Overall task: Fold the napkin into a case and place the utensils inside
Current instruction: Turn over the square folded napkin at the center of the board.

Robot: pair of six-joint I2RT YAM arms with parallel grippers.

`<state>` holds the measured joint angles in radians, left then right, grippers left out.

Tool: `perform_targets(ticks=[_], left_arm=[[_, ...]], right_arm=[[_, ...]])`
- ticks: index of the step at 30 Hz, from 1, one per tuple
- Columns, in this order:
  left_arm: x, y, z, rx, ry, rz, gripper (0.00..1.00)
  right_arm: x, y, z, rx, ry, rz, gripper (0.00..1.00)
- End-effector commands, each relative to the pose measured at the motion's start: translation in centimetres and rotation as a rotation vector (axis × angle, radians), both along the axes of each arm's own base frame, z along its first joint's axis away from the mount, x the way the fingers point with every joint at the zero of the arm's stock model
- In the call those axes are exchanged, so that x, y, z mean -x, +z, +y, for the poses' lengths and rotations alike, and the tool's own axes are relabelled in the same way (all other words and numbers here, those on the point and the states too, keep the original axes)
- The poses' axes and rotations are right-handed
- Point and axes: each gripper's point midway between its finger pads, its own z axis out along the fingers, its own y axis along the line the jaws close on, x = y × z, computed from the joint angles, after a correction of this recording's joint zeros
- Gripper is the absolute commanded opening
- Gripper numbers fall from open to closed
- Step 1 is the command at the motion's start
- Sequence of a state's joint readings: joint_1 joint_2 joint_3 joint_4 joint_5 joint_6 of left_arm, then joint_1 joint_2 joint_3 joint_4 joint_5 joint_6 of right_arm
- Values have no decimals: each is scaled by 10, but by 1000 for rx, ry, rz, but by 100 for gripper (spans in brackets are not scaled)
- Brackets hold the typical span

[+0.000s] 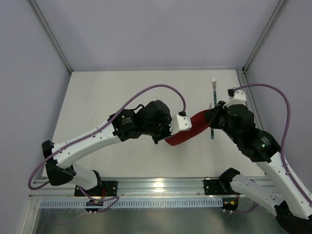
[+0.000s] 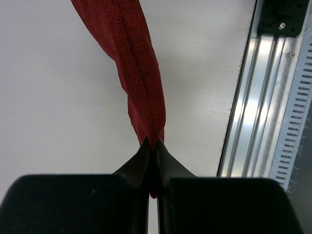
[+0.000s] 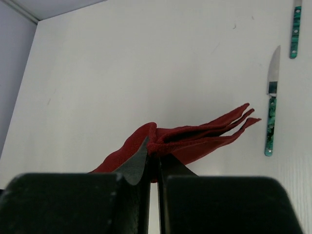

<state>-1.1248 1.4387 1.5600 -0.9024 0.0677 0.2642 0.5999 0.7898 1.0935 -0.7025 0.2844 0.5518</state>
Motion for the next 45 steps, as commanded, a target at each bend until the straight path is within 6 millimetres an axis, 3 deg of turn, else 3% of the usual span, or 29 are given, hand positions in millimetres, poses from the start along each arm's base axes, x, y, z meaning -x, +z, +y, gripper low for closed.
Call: perform_targets(ticks=[1, 11, 16, 20, 21, 23, 24, 25, 27, 28, 29, 30, 31, 32, 33, 34, 35, 38, 41, 45], left_arm=[[18, 12, -20, 64, -53, 64, 0], [42, 8, -59, 191, -117, 242, 0], [42, 3, -68, 223, -96, 291, 0], [23, -4, -65, 263, -20, 353, 0], [1, -2, -60, 303, 33, 353, 0], [-19, -14, -47, 330, 119, 410, 0], [-41, -18, -34, 354, 172, 431, 0], [-49, -29, -27, 358, 201, 455, 0], [-72, -46, -7, 365, 258, 509, 0], [-75, -63, 2, 355, 292, 555, 0], [-83, -79, 10, 341, 329, 593, 0], [-96, -88, 25, 350, 374, 627, 0], [-99, -105, 36, 331, 412, 661, 0], [-113, -122, 52, 323, 476, 694, 0], [-117, -131, 61, 321, 505, 721, 0], [-117, -143, 69, 312, 527, 756, 0], [-128, -151, 84, 318, 574, 771, 0], [-140, -179, 111, 291, 662, 816, 0], [-148, -201, 133, 263, 743, 830, 2], [-149, -216, 154, 222, 834, 839, 32]], right_arm=[[11, 4, -31, 110, -68, 10, 4], [36, 0, -73, 253, -162, 82, 4], [17, -21, -59, 330, -131, 150, 4], [-30, -34, -30, 373, -78, 160, 4], [-46, -48, -22, 398, -66, 199, 4], [-70, -57, 0, 360, -11, 208, 4], [-82, -58, 10, 354, 10, 209, 4], [-100, -81, 30, 352, 61, 259, 4], [-124, -89, 57, 319, 110, 277, 4], [-139, -123, 78, 312, 161, 347, 4], [-148, -134, 90, 297, 187, 371, 4], [-164, -130, 105, 269, 206, 357, 4], [-174, -166, 120, 272, 222, 432, 4], [-187, -159, 138, 238, 250, 412, 4], [-194, -166, 148, 233, 259, 417, 4], [-198, -192, 162, 243, 269, 451, 4], [-209, -183, 175, 224, 274, 419, 8], [-219, -191, 209, 188, 311, 409, 36], [-223, -187, 234, 152, 355, 371, 53], [-225, -155, 243, 138, 377, 285, 76]])
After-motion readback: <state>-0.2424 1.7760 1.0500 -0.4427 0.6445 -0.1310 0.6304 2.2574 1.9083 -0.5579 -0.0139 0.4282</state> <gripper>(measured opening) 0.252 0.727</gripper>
